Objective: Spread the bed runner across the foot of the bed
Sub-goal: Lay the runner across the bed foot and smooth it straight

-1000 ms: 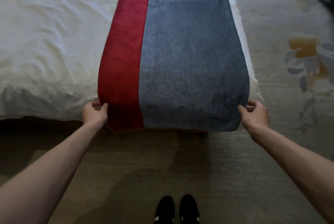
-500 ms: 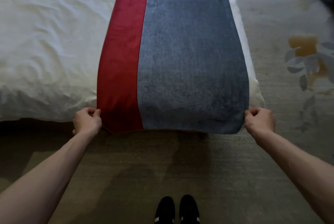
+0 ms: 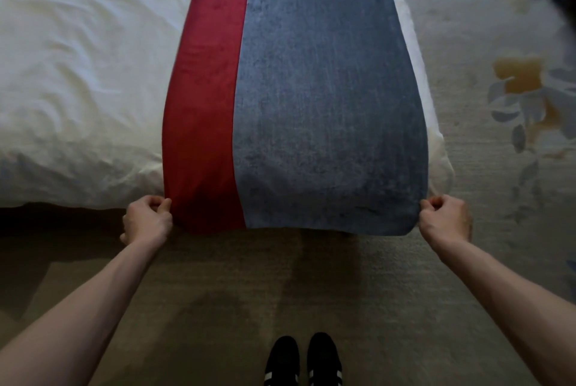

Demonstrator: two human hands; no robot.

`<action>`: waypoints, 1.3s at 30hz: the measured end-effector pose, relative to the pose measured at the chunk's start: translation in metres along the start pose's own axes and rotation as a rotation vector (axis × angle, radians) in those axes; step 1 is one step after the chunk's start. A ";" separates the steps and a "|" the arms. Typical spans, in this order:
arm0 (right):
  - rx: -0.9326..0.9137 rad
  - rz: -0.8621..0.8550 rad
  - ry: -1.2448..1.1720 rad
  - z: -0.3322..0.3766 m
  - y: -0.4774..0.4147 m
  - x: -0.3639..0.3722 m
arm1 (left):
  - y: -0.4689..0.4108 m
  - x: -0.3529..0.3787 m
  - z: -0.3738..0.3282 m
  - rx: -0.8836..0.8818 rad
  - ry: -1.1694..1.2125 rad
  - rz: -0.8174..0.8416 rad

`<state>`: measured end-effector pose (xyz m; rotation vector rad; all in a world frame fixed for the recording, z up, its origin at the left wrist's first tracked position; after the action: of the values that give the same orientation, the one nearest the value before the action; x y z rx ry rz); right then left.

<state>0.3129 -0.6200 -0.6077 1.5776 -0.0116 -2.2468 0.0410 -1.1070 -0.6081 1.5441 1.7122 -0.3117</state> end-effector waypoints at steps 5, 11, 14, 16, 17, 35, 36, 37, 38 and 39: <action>0.013 0.001 0.018 -0.013 0.009 0.006 | 0.007 0.002 0.016 -0.024 0.004 -0.035; 0.025 0.001 0.029 -0.022 0.012 0.014 | 0.011 0.006 0.027 -0.024 0.026 -0.064; 0.032 0.005 0.017 -0.022 0.013 0.017 | 0.011 0.007 0.026 -0.021 0.050 -0.075; 0.032 0.010 0.007 -0.020 0.013 0.018 | 0.010 0.007 0.026 -0.014 0.053 -0.082; 0.029 0.008 0.000 -0.019 0.013 0.018 | 0.009 0.008 0.026 -0.013 0.053 -0.081; -0.898 -0.018 0.562 0.148 0.051 0.009 | 0.044 0.082 -0.128 0.890 -0.595 0.196; -0.910 0.032 0.592 0.151 0.048 0.016 | 0.040 0.089 -0.128 0.868 -0.630 0.241; -0.901 0.069 0.601 0.151 0.045 0.020 | 0.035 0.093 -0.127 0.839 -0.651 0.275; -0.882 0.090 0.591 0.148 0.042 0.021 | 0.030 0.094 -0.125 0.821 -0.647 0.296; -0.848 0.097 0.580 0.143 0.037 0.022 | 0.028 0.094 -0.123 0.804 -0.641 0.306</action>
<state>0.1885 -0.6922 -0.5664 1.5722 0.8706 -1.3276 0.0244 -0.9527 -0.5829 1.9247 0.8467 -1.2874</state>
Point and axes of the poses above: each hand's wrist, its own y-axis away from the middle knuckle, its own x-axis out of the palm, z = x × y, the point moved 8 cm from there along -y, towards the middle knuckle, and after that the axes turned 9 degrees about y, right-handed, at the moved point
